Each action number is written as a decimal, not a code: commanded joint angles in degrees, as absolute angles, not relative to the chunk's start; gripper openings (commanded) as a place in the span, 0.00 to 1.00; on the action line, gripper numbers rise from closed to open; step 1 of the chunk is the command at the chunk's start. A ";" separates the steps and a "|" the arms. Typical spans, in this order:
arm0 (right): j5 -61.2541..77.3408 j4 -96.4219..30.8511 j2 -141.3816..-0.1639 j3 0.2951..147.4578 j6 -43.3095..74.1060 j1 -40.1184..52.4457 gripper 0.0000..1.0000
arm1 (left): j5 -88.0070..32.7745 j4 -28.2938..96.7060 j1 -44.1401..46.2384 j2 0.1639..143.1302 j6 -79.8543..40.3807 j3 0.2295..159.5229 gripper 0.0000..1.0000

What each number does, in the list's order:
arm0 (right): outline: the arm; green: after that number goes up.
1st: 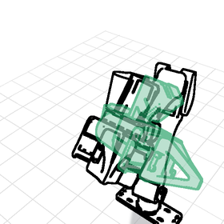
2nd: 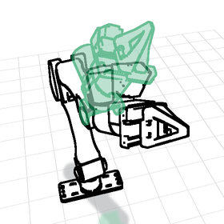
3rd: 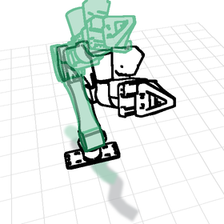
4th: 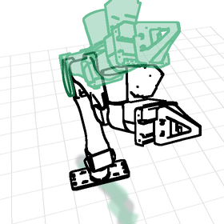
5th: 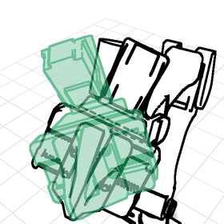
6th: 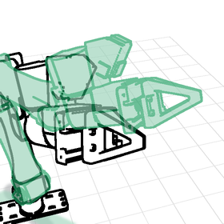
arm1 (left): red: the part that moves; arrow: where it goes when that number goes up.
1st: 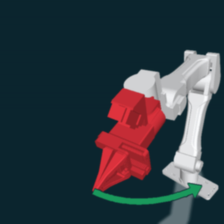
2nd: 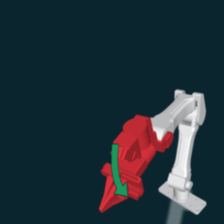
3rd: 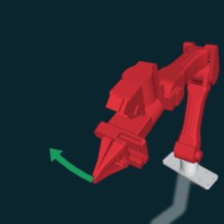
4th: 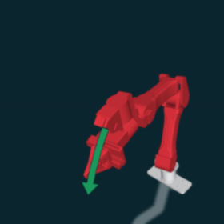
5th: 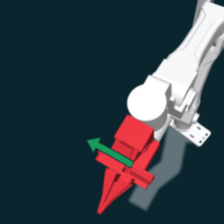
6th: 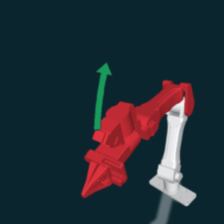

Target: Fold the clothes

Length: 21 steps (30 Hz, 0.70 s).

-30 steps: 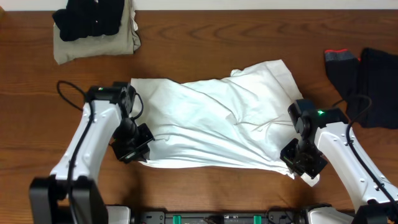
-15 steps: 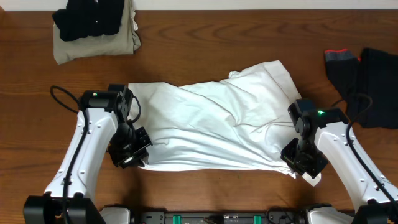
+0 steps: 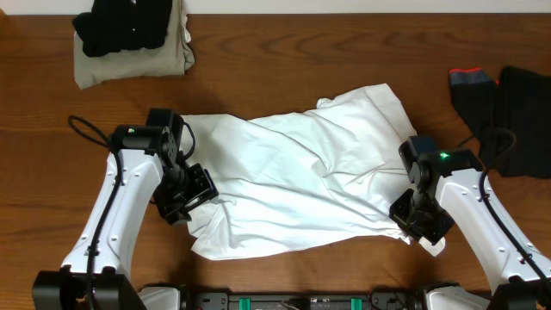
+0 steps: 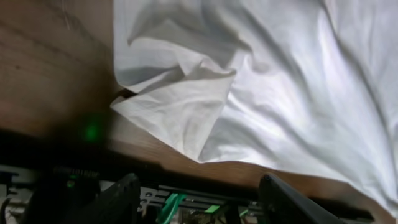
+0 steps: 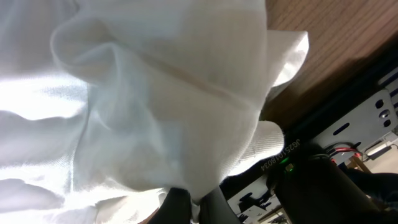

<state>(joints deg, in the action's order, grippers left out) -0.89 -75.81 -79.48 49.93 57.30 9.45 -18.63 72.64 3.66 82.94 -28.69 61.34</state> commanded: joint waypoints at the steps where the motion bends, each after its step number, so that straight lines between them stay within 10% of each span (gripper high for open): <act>1: -2.17 -75.83 -79.72 51.03 57.80 9.78 0.01 | -16.58 73.01 3.68 82.63 -33.21 60.55 0.64; 21: -2.15 -73.47 -79.72 51.03 57.80 9.78 0.02 | -19.18 59.00 3.66 82.61 -33.43 41.34 0.62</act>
